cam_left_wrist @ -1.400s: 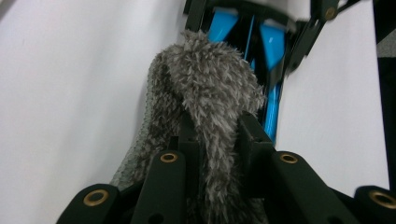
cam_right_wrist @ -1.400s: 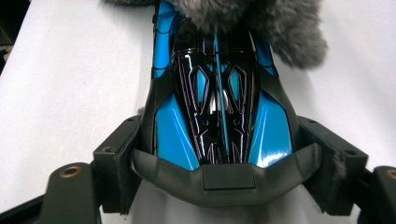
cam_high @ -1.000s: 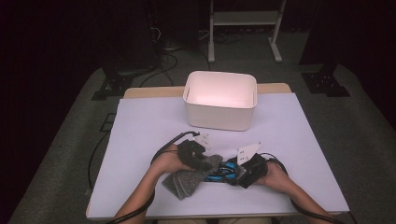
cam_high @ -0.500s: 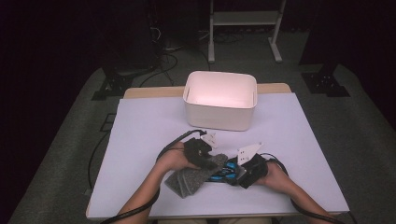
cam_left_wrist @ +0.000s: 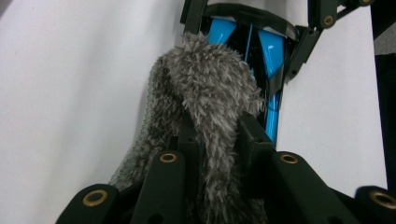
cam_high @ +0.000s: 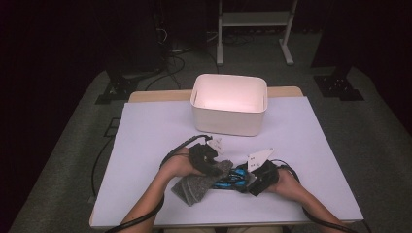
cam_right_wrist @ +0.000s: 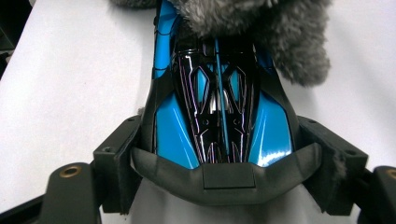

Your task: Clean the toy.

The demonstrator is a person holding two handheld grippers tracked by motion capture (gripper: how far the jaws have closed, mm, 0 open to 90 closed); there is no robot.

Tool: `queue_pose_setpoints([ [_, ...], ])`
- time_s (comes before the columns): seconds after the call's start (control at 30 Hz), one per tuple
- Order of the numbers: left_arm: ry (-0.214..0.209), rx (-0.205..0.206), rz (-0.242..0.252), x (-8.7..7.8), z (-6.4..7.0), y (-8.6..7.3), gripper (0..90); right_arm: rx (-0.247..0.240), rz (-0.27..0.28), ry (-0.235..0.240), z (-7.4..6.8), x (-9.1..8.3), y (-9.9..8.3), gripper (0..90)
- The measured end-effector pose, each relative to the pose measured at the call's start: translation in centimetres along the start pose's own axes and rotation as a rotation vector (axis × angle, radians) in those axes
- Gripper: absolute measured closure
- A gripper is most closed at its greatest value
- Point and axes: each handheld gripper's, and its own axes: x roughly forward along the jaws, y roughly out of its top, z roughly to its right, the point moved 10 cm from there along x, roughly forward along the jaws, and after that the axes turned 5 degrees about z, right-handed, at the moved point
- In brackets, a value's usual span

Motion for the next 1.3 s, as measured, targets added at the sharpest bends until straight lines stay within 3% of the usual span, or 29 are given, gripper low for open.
queue_pose_setpoints([
  [0.13,-0.034,0.006,0.058,0.4,0.4,1.7,74.6,0.003,-0.003,-0.002,0.0,0.0,0.0,22.7],
  [0.23,-0.047,0.049,0.031,1.6,1.0,2.5,74.6,0.002,-0.004,-0.003,0.0,0.0,0.0,22.7],
  [0.33,-0.054,0.044,0.037,1.8,0.9,2.6,74.5,0.007,-0.003,-0.003,-0.1,0.0,0.0,22.7],
  [0.5,-0.052,0.002,0.053,0.5,0.6,0.8,74.4,0.003,-0.005,-0.006,0.0,0.0,0.0,22.7],
  [0.63,-0.027,-0.012,0.026,-0.3,0.2,-0.7,74.3,0.004,-0.006,-0.007,-0.1,0.0,0.0,22.7],
  [0.73,-0.011,-0.045,0.007,-0.9,-0.1,-2.3,74.3,-0.001,-0.005,-0.008,0.0,0.0,0.0,22.7],
  [0.87,-0.018,-0.073,0.042,-1.1,-0.1,-2.9,74.3,0.0,-0.007,-0.005,0.0,0.0,0.0,22.7],
  [0.97,-0.035,-0.056,0.064,-0.8,0.5,-2.0,74.3,0.001,-0.006,-0.006,0.0,0.0,0.0,22.7],
  [1.03,-0.049,-0.014,0.072,-0.3,1.3,-1.0,73.9,-0.001,-0.004,-0.008,0.0,0.0,0.0,22.6],
  [1.07,-0.036,0.034,0.046,0.0,1.8,-0.2,72.3,0.003,-0.004,-0.007,0.0,0.0,0.0,22.7],
  [1.13,-0.031,0.041,0.041,0.0,1.9,0.0,72.4,0.001,-0.003,-0.007,0.0,0.0,0.0,22.7],
  [1.2,-0.077,0.05,0.068,0.1,2.7,0.6,72.4,0.001,-0.003,-0.007,0.0,0.0,0.0,22.6],
  [1.3,-0.074,0.069,0.049,0.6,2.9,0.5,72.7,0.003,-0.004,-0.008,0.0,0.0,0.0,22.7],
])
